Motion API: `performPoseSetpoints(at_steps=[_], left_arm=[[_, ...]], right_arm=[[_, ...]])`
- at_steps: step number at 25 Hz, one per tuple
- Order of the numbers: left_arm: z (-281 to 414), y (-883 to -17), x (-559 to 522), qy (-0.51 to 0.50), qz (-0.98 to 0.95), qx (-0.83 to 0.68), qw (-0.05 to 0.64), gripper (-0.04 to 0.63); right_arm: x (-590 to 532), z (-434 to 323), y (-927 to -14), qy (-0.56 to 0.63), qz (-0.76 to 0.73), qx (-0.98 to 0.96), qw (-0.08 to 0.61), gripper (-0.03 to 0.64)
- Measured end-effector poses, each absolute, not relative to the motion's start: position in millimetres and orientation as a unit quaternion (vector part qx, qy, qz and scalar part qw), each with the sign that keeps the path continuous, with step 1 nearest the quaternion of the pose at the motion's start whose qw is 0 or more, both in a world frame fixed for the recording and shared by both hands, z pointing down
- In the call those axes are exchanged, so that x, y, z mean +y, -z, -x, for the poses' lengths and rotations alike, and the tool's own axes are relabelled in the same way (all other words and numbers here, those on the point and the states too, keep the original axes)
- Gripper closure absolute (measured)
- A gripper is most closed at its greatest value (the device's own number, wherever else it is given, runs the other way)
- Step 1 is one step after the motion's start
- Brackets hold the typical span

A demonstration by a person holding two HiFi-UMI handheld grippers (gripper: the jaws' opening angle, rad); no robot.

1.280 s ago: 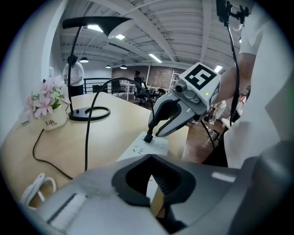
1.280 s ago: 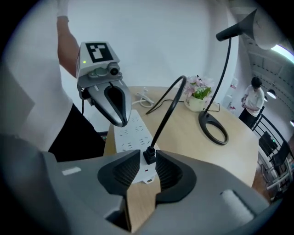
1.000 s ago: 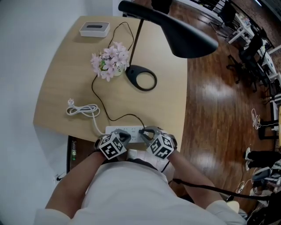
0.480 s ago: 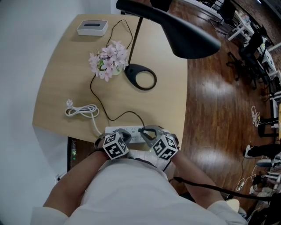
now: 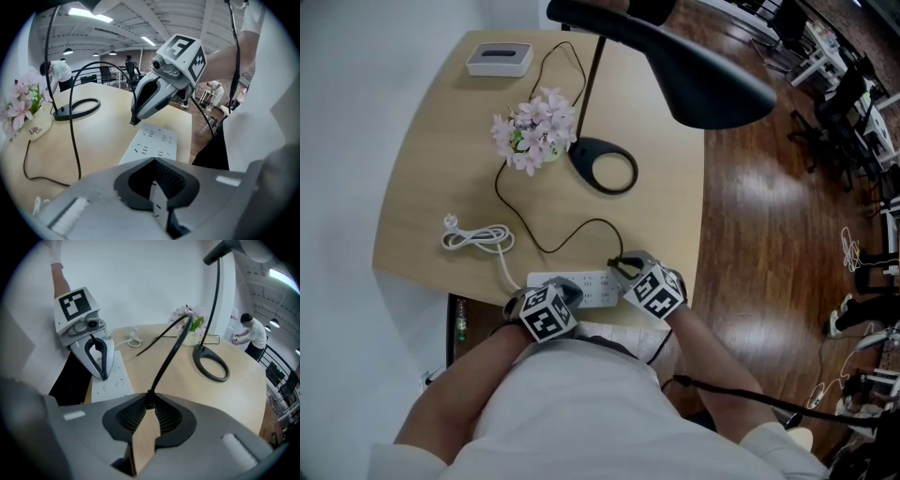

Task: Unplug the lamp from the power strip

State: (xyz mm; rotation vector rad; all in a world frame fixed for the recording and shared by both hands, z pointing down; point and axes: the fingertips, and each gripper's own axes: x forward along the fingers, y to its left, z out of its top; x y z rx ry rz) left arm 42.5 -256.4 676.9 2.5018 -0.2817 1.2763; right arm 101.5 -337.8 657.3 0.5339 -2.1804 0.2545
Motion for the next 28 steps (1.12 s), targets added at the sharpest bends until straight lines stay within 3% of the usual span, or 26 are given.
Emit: performPoseSetpoints(at_steps=[13,17,19,28], left_arm=[[-42.2,-677.8,-256.0,-0.451,-0.871,-0.112,0.159,0.592],[-41.9,-677.3,-256.0,-0.457,-0.869,-0.120,0.147,0.592],[-41.5,-675.6,-256.1,-0.453,-0.869,-0.131,0.147,0.592],[4.7,-598.4,-262.7,-0.329,-0.889,-0.257,0.190,0.589]], right_arm=[[-345.3,-111.3,-669.7,-0.123,-0.235,-0.866,0.425,0.546],[-346.6,-120.4,-669.8,-0.140,-0.258,-0.858,0.421,0.469],[-345.9,-127.3,-668.0,-0.145,-0.271,-0.856,0.415,0.469],[-317.7,-141.5,-639.6,-0.167,-0.310,-0.866,0.354,0.468]])
